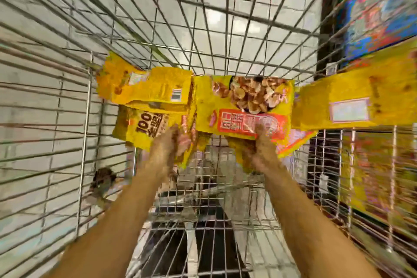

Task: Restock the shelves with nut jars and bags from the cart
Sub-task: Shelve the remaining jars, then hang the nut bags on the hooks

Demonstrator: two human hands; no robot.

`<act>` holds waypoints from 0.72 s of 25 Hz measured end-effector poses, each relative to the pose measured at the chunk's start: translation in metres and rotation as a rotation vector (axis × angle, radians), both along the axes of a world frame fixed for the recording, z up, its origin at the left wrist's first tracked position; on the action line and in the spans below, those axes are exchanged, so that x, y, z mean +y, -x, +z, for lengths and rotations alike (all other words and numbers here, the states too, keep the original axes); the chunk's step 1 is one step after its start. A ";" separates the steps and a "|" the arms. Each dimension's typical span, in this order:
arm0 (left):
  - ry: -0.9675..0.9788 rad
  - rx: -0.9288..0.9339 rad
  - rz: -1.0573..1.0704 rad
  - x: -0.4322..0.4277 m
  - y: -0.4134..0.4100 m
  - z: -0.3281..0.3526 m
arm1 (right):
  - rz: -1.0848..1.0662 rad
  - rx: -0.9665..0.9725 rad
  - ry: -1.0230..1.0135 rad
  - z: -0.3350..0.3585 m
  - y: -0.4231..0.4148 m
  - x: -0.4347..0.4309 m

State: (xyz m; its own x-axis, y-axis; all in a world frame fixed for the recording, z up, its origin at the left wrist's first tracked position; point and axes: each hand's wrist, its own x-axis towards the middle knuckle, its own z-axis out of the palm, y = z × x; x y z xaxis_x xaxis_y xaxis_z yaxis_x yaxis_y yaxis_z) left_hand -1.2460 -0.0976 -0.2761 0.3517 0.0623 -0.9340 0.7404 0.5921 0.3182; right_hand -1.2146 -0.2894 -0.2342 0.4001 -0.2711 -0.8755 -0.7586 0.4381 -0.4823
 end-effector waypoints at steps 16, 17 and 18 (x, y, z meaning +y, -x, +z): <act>-0.464 -0.436 -0.490 0.039 -0.002 0.078 | 1.008 -0.184 -0.014 0.030 0.046 -0.023; -0.419 -0.433 -0.531 0.046 0.001 0.080 | 1.016 -0.282 0.091 0.030 0.030 -0.030; -0.374 -0.414 -0.571 0.050 0.005 0.079 | 1.005 -0.329 0.141 0.028 0.016 -0.035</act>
State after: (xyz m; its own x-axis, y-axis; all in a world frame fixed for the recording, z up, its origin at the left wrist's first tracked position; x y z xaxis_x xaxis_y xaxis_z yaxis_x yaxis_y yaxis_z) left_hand -1.2510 -0.0474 -0.1967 0.7372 0.0510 -0.6738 0.6756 -0.0433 0.7360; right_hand -1.2311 -0.3244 -0.2062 0.7076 0.2243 -0.6701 -0.5639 -0.3923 -0.7267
